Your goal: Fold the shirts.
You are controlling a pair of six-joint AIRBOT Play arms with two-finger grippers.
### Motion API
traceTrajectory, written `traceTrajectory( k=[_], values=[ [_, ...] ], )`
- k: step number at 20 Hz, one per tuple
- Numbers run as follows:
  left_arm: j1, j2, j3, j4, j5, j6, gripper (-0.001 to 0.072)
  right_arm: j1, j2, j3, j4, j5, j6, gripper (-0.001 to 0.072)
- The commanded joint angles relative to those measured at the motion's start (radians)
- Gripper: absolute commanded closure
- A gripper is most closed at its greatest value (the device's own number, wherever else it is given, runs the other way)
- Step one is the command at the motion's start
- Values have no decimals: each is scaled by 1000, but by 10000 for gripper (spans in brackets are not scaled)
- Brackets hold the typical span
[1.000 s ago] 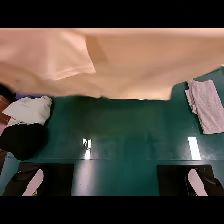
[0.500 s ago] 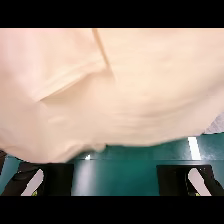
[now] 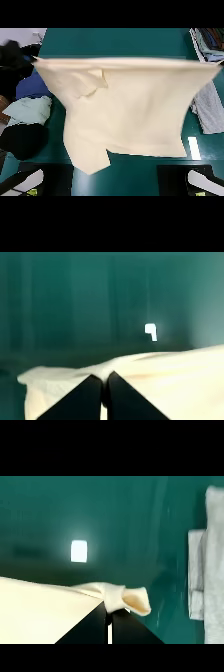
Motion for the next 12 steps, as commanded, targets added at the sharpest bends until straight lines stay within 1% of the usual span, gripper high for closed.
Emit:
traceTrajectory(
  k=[1, 2, 3, 4, 5, 7, 9, 11, 12],
  values=[
    [-69, -178, -60, 22, 140, 70, 684, 97, -196, -69, -77, -87, 13, 697],
    [-100, -220, -60, 21, 237, 92, 684, 105, -247, -43, -74, -120, 13, 696],
    [-124, -254, -58, 22, 322, 94, 684, 111, -295, -6, -64, -152, 13, 697],
    [-139, -293, -40, 21, 385, 93, 684, 112, -341, 45, -60, -174, 13, 697],
    [-146, -331, -7, 22, 411, 94, 684, 113, -379, 101, -59, -186, 13, 697],
    [-146, -398, 87, 31, 410, 95, 684, 112, -425, 196, -61, -190, 13, 697],
    [-146, -416, 154, 71, 405, 94, 683, 108, -438, 260, -63, -185, 13, 697],
    [-146, -414, 190, 98, 365, 95, 682, 99, -437, 289, -63, -166, 12, 697],
    [-146, -414, 200, 113, 323, 94, 683, 96, -436, 290, -62, -143, 13, 697]
  ],
)
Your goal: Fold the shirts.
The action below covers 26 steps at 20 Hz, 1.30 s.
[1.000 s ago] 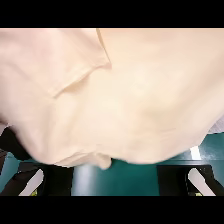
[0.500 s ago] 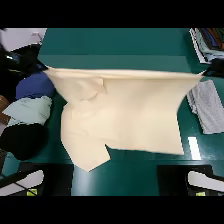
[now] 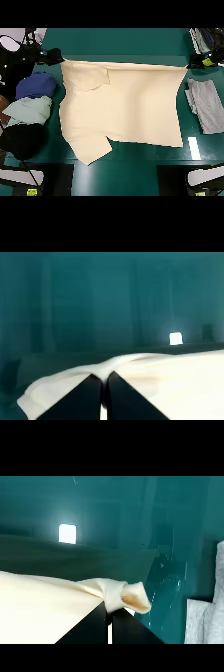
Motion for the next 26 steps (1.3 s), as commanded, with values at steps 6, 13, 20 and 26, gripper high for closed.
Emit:
traceTrajectory(
  k=[6, 13, 20, 26],
  values=[
    [-45, -21, -68, 135, -217, -8, 684, 29, 67, -187, -11, 14, 5, 696],
    [-70, -21, -235, 156, -251, -53, 636, 47, 230, -577, 6, -166, 39, 650],
    [-70, 150, -248, 346, -385, -87, 217, -38, 436, -706, 88, -96, 32, 302],
    [-70, 560, -749, 324, -346, -225, 216, -149, 660, -876, 202, -67, -40, 303]
  ],
)
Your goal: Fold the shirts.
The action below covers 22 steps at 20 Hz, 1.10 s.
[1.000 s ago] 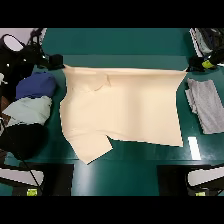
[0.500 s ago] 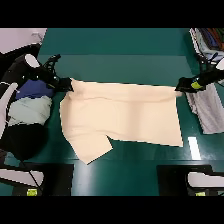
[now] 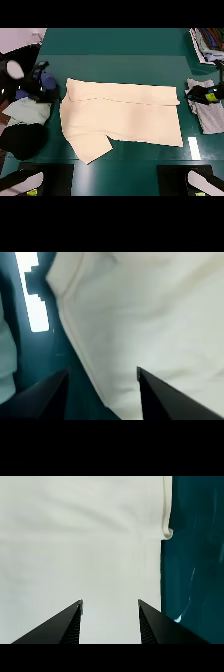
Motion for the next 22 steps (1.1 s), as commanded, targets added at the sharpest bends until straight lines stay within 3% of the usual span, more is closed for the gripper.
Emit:
traceTrajectory(
  k=[1, 6, 14, 18, 20, 21, 22],
  values=[
    [1, 241, -320, -49, 14, -82, 217, -55, 102, -72, 80, 12, -43, 303],
    [1, 426, -637, -211, 43, -111, 216, -17, 116, -73, 98, -13, -69, 303],
    [1, 435, -762, -352, 312, -82, 217, 96, 116, -73, 97, -62, -69, 303],
    [1, 436, -803, -437, 319, -29, 237, 111, 116, -73, 98, -61, -68, 303],
    [1, 436, -794, -472, 295, -8, 618, 106, 116, -73, 93, -37, -68, 303],
    [1, 436, -784, -487, 275, 24, 682, 90, 116, -73, 92, -13, -68, 303],
    [1, 436, -766, -483, 244, 26, 683, 61, 116, -75, 84, 19, -68, 303]
  ],
)
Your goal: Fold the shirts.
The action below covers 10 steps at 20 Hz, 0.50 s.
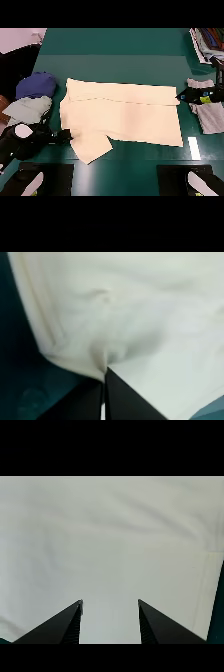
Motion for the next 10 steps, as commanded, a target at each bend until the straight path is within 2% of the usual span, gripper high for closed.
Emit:
traceTrajectory(
  k=[1, 4, 5, 6, 10],
  values=[
    [1, 2, 41, -38, -79, 50, 684, -71, 2, -14, -29, 95, 1, 303],
    [1, 2, 138, 41, -141, 50, 683, -224, 29, -145, -163, 200, 1, 302],
    [1, 2, 161, 55, -143, 51, 683, -287, 48, -217, -195, 203, 1, 272],
    [1, 2, 177, 54, -139, 50, 683, -351, 62, -284, -198, 196, 1, 152],
    [1, 2, 185, 52, -126, 51, 682, -522, 68, -491, -129, 150, 0, 144]
  ],
)
